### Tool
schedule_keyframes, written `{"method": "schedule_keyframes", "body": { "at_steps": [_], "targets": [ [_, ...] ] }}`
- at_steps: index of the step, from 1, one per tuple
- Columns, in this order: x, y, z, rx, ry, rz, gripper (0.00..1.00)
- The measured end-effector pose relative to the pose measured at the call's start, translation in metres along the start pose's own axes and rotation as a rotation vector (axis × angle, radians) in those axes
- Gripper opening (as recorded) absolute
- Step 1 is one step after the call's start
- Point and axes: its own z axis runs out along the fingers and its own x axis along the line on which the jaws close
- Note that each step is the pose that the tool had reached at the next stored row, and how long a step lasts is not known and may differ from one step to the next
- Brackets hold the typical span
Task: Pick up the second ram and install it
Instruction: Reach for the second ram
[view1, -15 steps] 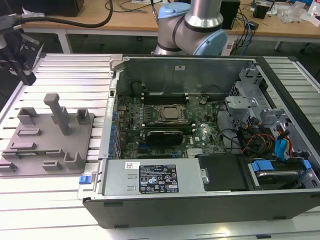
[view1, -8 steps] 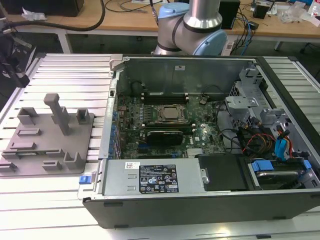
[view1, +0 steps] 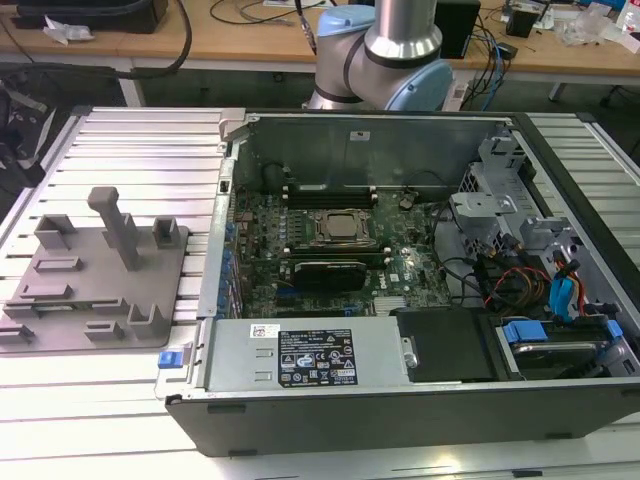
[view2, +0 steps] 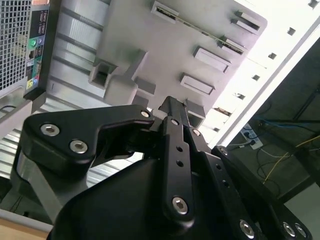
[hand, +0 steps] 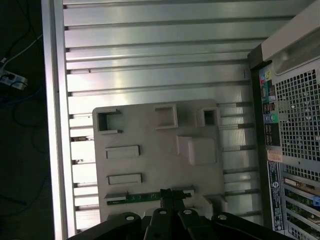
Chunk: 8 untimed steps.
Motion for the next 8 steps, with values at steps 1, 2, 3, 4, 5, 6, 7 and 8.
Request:
{"method": "schedule_keyframes", "body": {
  "at_steps": [1, 2, 3, 4, 5, 6, 7, 8],
  "targets": [
    [0.0019, -0.0009, 0.0017, -0.0001, 0.0000, 0.000, 0.08],
    [0.0036, -0.0018, 0.0034, 0.0000, 0.0000, 0.000, 0.08],
    [0.0052, -0.0026, 0.0049, 0.0000, 0.0000, 0.000, 0.08],
    [0.0065, -0.0034, 0.0061, 0.0000, 0.0000, 0.000, 0.08],
    [0.0084, -0.0044, 0.0078, 0.0000, 0.0000, 0.000, 0.08],
    [0.0097, -0.0052, 0.0091, 0.0000, 0.0001, 0.000, 0.08],
    [0.0113, -0.0061, 0.0106, 0.0000, 0.0001, 0.000, 0.08],
    [0.0127, -0.0069, 0.0121, 0.0000, 0.0001, 0.000, 0.08]
  ]
}}
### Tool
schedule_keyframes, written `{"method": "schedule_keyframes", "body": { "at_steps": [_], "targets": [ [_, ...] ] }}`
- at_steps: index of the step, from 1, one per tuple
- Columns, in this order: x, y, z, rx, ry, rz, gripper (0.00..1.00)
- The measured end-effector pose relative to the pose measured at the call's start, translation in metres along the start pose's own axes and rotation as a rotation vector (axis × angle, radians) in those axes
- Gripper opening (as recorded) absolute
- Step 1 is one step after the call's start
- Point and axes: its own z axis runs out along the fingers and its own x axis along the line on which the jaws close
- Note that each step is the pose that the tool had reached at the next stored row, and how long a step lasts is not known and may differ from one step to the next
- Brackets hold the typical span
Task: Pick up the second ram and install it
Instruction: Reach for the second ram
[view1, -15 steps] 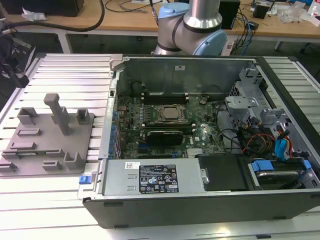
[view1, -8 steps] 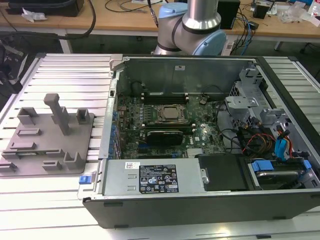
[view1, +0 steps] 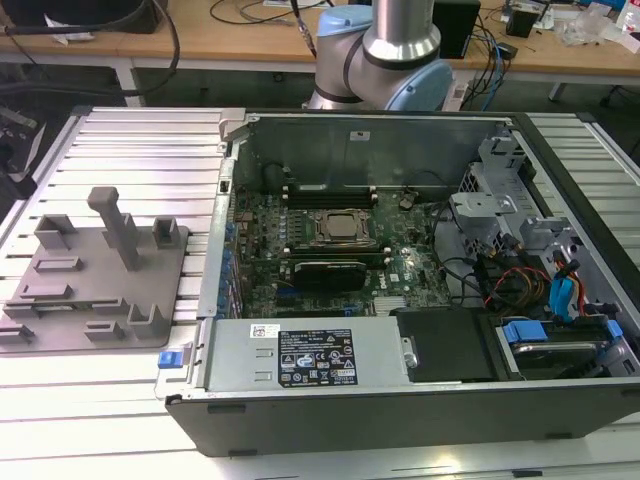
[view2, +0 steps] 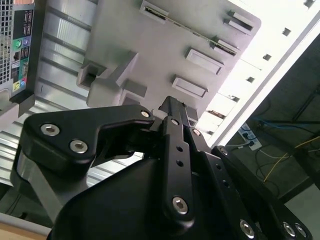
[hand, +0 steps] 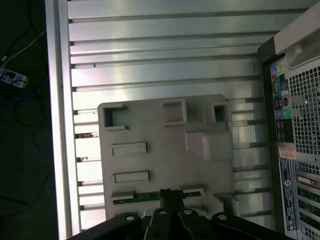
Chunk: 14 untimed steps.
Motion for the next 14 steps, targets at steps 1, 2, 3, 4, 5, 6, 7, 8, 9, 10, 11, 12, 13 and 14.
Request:
{"method": "schedule_keyframes", "body": {
  "at_steps": [1, 2, 3, 4, 5, 6, 7, 8, 9, 10, 11, 12, 13, 14],
  "targets": [
    [0.0010, -0.0007, 0.0011, 0.0000, 0.0000, 0.000, 0.08],
    [0.0017, -0.0011, 0.0018, -0.0001, 0.0001, 0.000, 0.08],
    [0.0031, -0.0021, 0.0036, 0.0000, 0.0001, 0.000, 0.08],
    [0.0050, -0.0033, 0.0060, -0.0001, 0.0001, 0.000, 0.08],
    [0.0064, -0.0042, 0.0080, 0.0000, 0.0002, 0.000, 0.08],
    [0.0078, -0.0052, 0.0103, -0.0001, 0.0002, 0.000, 0.08],
    [0.0092, -0.0072, 0.0134, 0.0000, 0.0004, 0.000, 0.08],
    [0.0096, -0.0080, 0.0146, 0.0000, 0.0004, 0.000, 0.08],
    [0.0099, -0.0090, 0.0157, 0.0001, 0.0008, 0.000, 0.08],
    [0.0104, -0.0106, 0.0178, 0.0000, 0.0011, 0.000, 0.08],
    [0.0107, -0.0119, 0.0193, 0.0001, 0.0013, 0.000, 0.08],
    [0.0109, -0.0127, 0.0204, 0.0000, 0.0016, 0.000, 0.08],
    [0.0114, -0.0144, 0.0224, 0.0001, 0.0021, 0.000, 0.08],
    [0.0116, -0.0156, 0.0240, 0.0002, 0.0026, 0.000, 0.08]
  ]
}}
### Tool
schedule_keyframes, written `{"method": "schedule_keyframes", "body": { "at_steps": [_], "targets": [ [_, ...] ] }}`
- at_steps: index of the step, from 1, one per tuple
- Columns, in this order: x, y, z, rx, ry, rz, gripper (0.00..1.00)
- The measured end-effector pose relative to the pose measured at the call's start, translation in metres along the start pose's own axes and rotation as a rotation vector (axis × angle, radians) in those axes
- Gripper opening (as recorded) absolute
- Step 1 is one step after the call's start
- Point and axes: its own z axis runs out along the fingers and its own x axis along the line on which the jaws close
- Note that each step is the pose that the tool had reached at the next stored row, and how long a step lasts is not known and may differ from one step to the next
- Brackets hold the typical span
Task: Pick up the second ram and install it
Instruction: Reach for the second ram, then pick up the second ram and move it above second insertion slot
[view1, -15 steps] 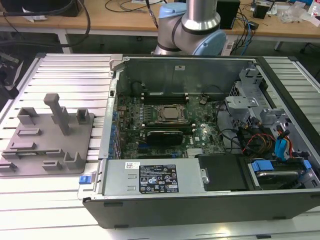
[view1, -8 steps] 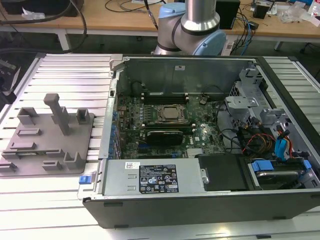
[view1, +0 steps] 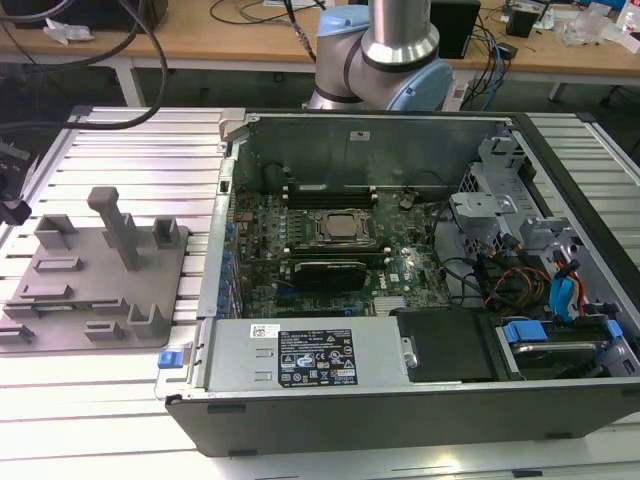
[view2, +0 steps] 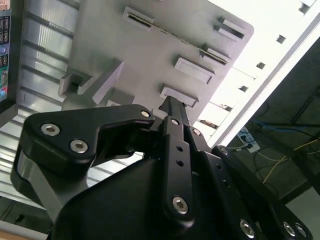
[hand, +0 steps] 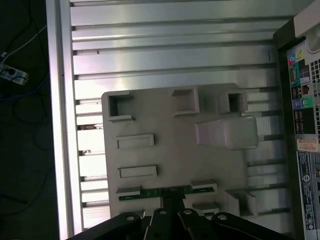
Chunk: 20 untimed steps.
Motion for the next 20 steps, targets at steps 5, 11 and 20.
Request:
{"method": "schedule_keyframes", "body": {
  "at_steps": [5, 11, 20],
  "targets": [
    [0.0006, -0.0051, 0.0060, 0.0001, 0.0017, 0.000, 0.08],
    [0.0004, -0.0100, 0.0097, 0.0002, 0.0019, 0.000, 0.08],
    [0.0004, -0.0100, 0.0100, 0.0002, 0.0019, 0.000, 0.08]
  ]
}}
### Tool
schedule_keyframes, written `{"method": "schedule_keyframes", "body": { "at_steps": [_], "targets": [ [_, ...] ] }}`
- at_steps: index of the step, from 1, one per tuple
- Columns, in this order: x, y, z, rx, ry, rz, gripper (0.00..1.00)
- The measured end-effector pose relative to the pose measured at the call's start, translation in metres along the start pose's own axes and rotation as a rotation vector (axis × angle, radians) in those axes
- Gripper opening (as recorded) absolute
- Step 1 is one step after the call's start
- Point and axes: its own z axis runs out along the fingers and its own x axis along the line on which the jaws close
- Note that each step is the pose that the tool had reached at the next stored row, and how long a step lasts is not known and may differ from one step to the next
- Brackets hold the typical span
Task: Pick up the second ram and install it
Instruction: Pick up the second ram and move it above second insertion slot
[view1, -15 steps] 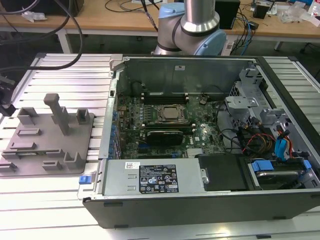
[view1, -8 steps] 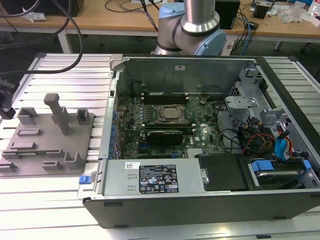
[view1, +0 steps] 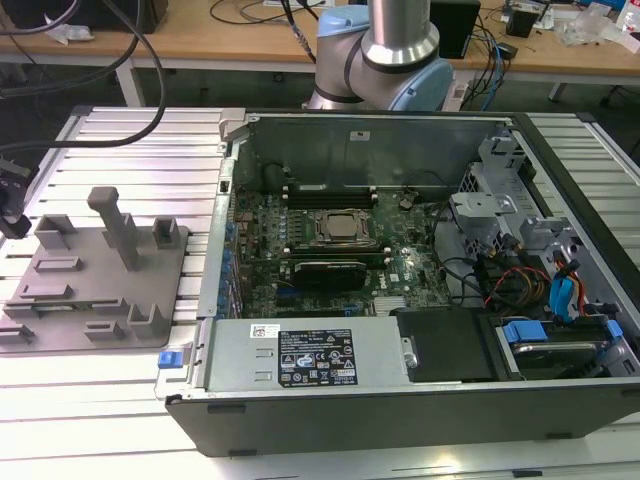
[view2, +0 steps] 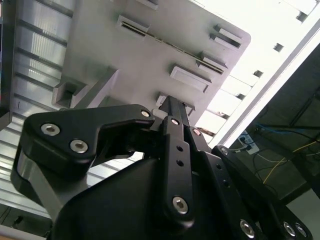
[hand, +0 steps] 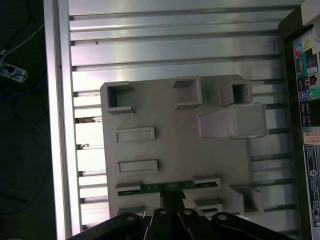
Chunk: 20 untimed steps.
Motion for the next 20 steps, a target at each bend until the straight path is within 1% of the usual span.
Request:
{"method": "schedule_keyframes", "body": {
  "at_steps": [4, 8, 12, 20],
  "targets": [
    [0.0000, 0.0000, 0.0001, 0.0000, 0.0000, 0.000, 0.08],
    [0.0000, 0.0000, 0.0002, -0.0036, 0.0046, -0.092, 0.08],
    [0.0000, 0.0000, 0.0002, -0.0051, 0.0089, -0.181, 0.08],
    [0.0000, 0.0000, 0.0002, -0.0057, 0.0129, -0.265, 0.08]
  ]
}}
